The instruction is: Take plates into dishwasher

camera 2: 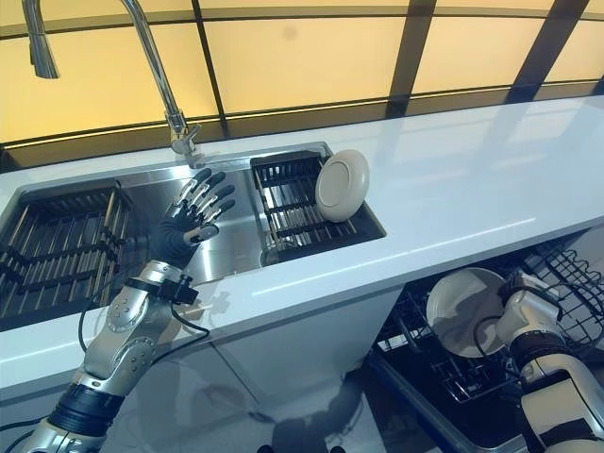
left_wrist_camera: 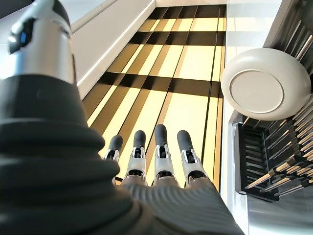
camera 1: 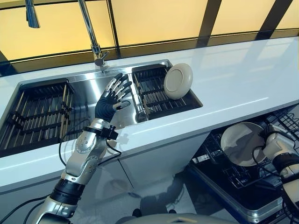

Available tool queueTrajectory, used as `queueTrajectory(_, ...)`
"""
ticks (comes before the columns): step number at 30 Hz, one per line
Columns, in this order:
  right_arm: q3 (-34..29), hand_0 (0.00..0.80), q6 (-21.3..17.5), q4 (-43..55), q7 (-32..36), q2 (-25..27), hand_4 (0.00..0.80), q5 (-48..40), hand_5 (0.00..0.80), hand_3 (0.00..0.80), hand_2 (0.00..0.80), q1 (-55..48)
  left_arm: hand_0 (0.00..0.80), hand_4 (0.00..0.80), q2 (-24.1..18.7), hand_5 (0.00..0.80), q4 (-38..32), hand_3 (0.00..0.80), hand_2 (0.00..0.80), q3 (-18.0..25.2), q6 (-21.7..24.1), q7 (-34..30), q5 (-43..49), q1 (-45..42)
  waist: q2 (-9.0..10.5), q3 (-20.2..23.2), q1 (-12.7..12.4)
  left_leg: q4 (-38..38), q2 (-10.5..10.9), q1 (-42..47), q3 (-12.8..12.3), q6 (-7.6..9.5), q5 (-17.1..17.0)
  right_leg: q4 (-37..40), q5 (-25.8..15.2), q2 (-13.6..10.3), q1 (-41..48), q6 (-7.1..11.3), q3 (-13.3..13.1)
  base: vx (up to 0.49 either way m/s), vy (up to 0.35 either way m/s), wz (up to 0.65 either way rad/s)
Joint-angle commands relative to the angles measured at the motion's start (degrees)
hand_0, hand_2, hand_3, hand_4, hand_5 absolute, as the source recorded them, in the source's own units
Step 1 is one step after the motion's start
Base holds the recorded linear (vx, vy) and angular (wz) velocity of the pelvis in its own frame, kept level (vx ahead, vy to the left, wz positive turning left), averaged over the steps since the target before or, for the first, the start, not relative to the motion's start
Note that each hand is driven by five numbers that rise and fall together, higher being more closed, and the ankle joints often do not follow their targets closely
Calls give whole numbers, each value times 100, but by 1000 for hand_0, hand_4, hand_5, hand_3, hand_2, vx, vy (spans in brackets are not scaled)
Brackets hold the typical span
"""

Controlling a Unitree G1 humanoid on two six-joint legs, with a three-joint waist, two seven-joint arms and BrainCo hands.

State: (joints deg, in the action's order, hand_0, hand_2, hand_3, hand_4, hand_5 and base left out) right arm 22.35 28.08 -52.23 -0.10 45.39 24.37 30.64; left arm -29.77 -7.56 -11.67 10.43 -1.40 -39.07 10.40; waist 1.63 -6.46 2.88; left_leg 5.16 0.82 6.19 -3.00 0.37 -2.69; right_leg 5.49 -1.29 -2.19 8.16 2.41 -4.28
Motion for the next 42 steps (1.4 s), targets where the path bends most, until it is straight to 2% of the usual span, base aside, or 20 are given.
queueTrajectory(1,488,800,-87,-491,48,-146,800,210,800,800,800,676,0,0,89,0,-195,0,0,41,203,4,8,522,-71,108,-278,-16,228,125,153,407,543,-49,-258,331,-287,-83,235,0,0,0)
queueTrajectory(13,766,800,-186,-538,294,-468,800,457,800,800,800,522,0,0,170,0,-241,0,0,45,218,-68,28,432,-72,124,-327,-16,218,145,159,399,522,-49,-243,341,-246,-98,252,0,0,0)
queueTrajectory(16,892,800,-158,-453,262,-461,800,1198,800,800,800,449,0,0,178,0,-241,0,0,39,247,-57,34,408,-66,139,-315,-16,208,157,130,399,528,-49,-242,345,-241,-89,237,0,0,0)
queueTrajectory(17,998,800,-79,-404,370,-429,800,1825,800,800,800,440,0,0,182,0,-234,0,0,30,269,-44,45,398,-65,142,-306,-16,207,157,118,401,528,-49,-246,345,-244,-87,230,0,0,0)
queueTrajectory(21,1302,800,171,70,594,-312,800,2330,800,800,800,265,0,0,123,0,-271,0,0,4,326,-35,14,320,-62,140,-283,-16,206,146,93,397,517,-49,-253,348,-257,-66,216,0,0,0)
queueTrajectory(23,1332,800,142,277,639,-268,800,2418,800,800,800,175,0,0,128,0,-276,0,0,27,351,-44,12,278,-63,148,-266,-16,209,141,91,403,517,-49,-255,348,-266,-59,200,0,0,0)
queueTrajectory(34,1148,800,-487,1478,538,14,800,3794,800,800,800,-819,0,0,105,0,-319,0,0,145,553,-66,52,-14,-52,146,-97,-16,191,192,12,419,565,-49,-231,351,-240,-4,143,0,0,0)
queueTrajectory(42,801,800,-1038,1569,321,218,800,3144,800,800,800,-1470,0,0,75,0,-351,0,0,223,628,-71,74,-154,5,133,-26,-16,174,213,-32,420,587,-49,-226,355,-228,24,131,0,0,0)
